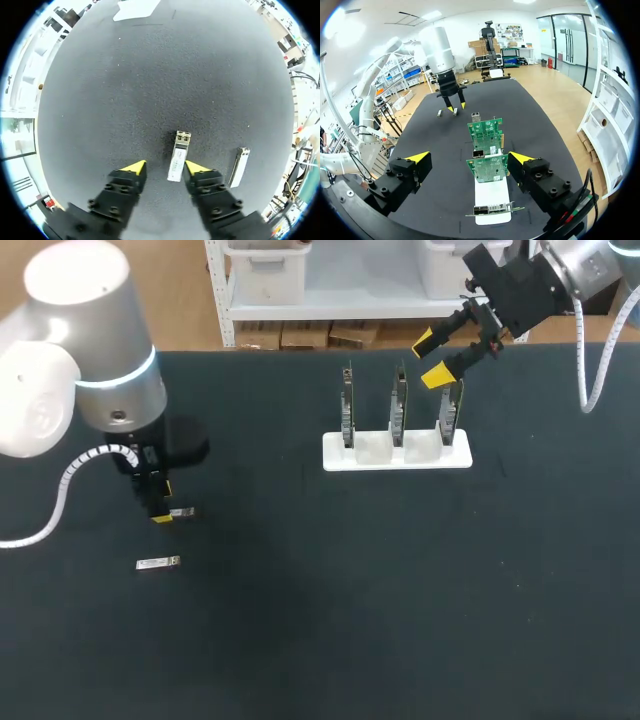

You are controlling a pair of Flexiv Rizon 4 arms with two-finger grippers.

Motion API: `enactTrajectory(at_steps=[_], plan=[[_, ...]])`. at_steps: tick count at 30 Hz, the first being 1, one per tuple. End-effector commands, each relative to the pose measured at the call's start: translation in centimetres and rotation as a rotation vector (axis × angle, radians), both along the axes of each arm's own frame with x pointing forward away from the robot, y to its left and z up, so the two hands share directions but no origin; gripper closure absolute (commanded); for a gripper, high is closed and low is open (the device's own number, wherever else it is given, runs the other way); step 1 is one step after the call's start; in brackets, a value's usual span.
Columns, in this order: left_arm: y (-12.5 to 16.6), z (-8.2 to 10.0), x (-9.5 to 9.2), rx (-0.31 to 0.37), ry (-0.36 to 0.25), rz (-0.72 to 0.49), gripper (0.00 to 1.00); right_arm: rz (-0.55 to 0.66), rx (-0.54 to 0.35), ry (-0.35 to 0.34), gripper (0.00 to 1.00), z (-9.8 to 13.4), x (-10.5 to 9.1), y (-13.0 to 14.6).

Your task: Pick up the optical module with the left hand, and insert it into the network port with the right hand.

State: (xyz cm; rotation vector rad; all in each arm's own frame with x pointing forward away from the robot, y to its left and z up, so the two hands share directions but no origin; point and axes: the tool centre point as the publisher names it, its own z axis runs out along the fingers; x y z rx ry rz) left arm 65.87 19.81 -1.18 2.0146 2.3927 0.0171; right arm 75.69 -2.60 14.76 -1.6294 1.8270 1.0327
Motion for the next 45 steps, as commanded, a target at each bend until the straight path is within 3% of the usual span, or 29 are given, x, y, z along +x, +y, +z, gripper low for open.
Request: enactTrajectory(at_steps=[1, 16, 20, 25, 32, 39, 42, 45], plan=[[0.1, -0.1, 0.1, -0.003, 0.001, -0.005, 1.0, 0.002, 0.0, 0.002, 0.0, 0.0, 0.1, 0.0], [0.1, -0.1, 0.8, -0.021, 0.0, 0.001, 1.0, 0.002, 0.0, 0.002, 0.0, 0.0, 0.1, 0.0], [0.4, 0.5, 2.0, -0.038, -0.064, 0.046, 1.0, 0.002, 0.0, 0.002, 0.0, 0.0, 0.1, 0.0], [0.2, 2.7, 5.2, -0.091, -0.158, 0.101, 1.0, 0.002, 0.0, 0.002, 0.0, 0.0, 0.1, 0.0], [-2.9, 8.4, 9.1, -0.307, -0.24, 0.136, 1.0, 0.002, 0.0, 0.002, 0.0, 0.0, 0.1, 0.0], [-5.0, 13.9, 10.2, -0.567, -0.216, 0.126, 1.0, 0.002, 0.0, 0.002, 0.0, 0.0, 0.1, 0.0], [-5.1, 15.3, 10.4, -0.631, -0.206, 0.14, 1.0, 0.002, 0.0, 0.002, 0.0, 0.0, 0.1, 0.0], [-5.1, 15.3, 10.4, -0.631, -0.206, 0.14, 1.0, 0.002, 0.0, 0.002, 0.0, 0.0, 0.1, 0.0]])
